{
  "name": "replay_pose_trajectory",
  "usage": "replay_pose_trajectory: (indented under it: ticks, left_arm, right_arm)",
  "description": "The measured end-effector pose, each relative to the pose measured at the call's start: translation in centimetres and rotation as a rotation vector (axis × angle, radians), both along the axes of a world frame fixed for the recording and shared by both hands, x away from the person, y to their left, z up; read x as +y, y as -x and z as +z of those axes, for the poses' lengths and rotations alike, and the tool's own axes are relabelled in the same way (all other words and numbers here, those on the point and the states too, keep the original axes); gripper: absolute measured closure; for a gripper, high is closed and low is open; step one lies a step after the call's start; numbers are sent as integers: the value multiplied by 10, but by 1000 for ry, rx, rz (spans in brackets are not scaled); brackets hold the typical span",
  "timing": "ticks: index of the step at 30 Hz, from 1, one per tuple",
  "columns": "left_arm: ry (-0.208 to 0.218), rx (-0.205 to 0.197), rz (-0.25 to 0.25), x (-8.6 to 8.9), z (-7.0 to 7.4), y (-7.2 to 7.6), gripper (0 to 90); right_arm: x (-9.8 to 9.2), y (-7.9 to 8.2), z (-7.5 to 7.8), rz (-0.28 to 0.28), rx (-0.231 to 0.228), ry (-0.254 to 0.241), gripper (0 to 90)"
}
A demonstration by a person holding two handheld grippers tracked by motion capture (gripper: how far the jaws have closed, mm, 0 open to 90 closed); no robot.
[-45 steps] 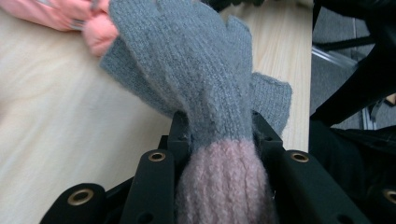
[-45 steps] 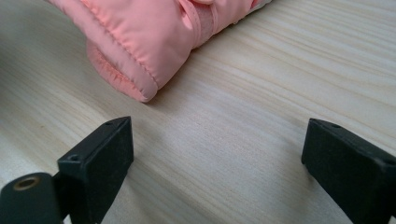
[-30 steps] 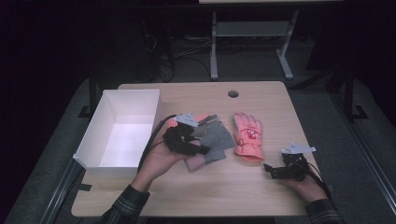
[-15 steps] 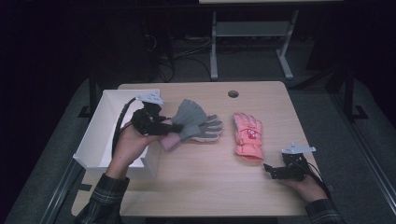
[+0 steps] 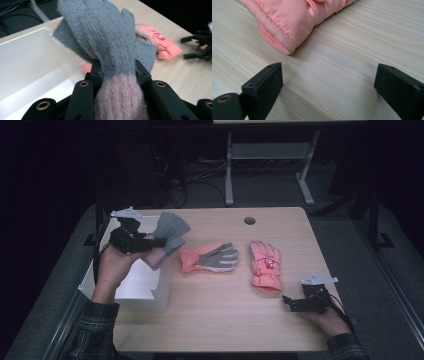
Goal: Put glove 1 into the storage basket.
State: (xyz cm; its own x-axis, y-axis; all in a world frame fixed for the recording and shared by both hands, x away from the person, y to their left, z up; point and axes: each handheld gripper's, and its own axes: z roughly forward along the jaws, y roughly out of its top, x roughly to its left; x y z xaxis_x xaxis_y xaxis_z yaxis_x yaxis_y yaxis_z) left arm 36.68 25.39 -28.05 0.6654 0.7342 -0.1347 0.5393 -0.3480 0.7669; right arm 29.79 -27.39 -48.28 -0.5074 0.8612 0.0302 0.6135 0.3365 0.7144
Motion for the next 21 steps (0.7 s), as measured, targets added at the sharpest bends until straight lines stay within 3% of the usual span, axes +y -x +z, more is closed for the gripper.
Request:
replay_pose_trajectory:
  ticks: [10, 15, 21]
  left_arm:
    - [-21, 7, 167, 40, -16, -9, 672]
    - [-38, 27, 253, 53, -35, -16, 671]
    - [-52, 67, 303, 66, -62, -25, 670]
  right_arm:
    - [0, 0, 0, 0, 0, 1, 78]
    - [0, 0, 0, 1, 0, 1, 78]
    - [0, 0, 0, 1, 0, 1, 78]
